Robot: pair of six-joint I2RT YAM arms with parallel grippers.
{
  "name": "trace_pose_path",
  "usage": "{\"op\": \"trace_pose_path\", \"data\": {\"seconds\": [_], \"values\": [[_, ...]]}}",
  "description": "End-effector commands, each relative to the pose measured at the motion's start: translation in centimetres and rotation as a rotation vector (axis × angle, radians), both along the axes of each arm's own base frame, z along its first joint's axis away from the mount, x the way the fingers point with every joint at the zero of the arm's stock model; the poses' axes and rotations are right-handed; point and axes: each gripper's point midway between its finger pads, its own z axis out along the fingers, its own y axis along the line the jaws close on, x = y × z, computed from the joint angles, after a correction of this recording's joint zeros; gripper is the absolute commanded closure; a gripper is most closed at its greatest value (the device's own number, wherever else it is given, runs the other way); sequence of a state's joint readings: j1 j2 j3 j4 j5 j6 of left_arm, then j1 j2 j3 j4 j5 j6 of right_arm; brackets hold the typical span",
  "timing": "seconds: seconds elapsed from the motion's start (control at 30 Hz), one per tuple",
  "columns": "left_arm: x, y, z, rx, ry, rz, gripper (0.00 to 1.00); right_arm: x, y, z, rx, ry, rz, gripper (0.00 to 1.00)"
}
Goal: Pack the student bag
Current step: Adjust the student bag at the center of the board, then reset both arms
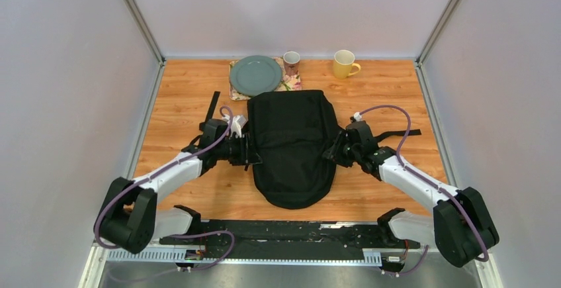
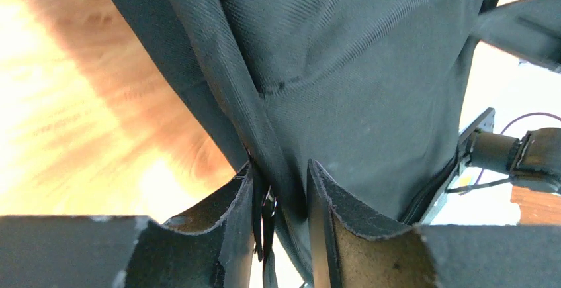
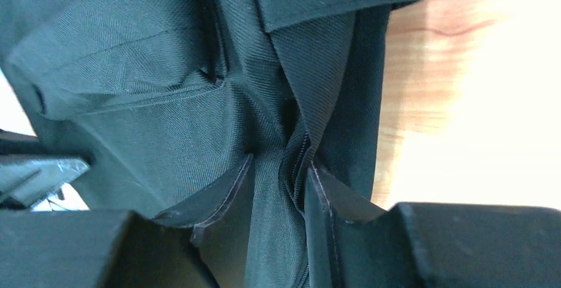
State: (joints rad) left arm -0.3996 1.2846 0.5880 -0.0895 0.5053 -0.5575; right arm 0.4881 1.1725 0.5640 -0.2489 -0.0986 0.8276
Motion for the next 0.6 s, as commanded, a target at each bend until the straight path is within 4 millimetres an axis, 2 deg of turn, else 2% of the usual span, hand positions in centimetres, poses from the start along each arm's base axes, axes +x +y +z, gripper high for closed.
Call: {"op": "trace_pose_path", "data": {"seconds": [0.0, 0.13, 0.17, 0.3, 0.33, 0.37, 0.57], "values": [[-1.7, 0.9, 0.4, 0.005, -0.056, 0.010, 0.60, 2.5, 0.3, 3.6, 0.013, -0.104, 0.019, 0.64], [-3.1, 1.9, 0.0, 0.026, -0.053, 0.021, 0.58, 2.6, -0.7, 4.7, -0.005, -0.148, 0.001, 0.60], [-3.4, 2.0, 0.4, 0.018, -0.068, 0.017, 0.49, 2.5, -0.9, 5.1, -0.008, -0.160, 0.002, 0.59], [-3.5, 3.3, 0.7, 0.074, -0.109, 0.049, 0.36, 2.7, -2.6, 6.1, -0.071, -0.180, -0.026, 0.56], [-3.7, 3.7, 1.0, 0.086, -0.121, 0.056, 0.29, 2.7, -3.0, 6.3, -0.084, -0.186, -0.031, 0.54], [-3.6, 3.9, 1.2, 0.095, -0.137, 0.064, 0.26, 2.4, -3.4, 6.6, -0.095, -0.190, -0.033, 0.53], [-2.7, 6.5, 2.8, 0.195, -0.246, 0.157, 0.24, 1.3, -4.5, 8.5, -0.105, -0.258, -0.011, 0.47]]}}
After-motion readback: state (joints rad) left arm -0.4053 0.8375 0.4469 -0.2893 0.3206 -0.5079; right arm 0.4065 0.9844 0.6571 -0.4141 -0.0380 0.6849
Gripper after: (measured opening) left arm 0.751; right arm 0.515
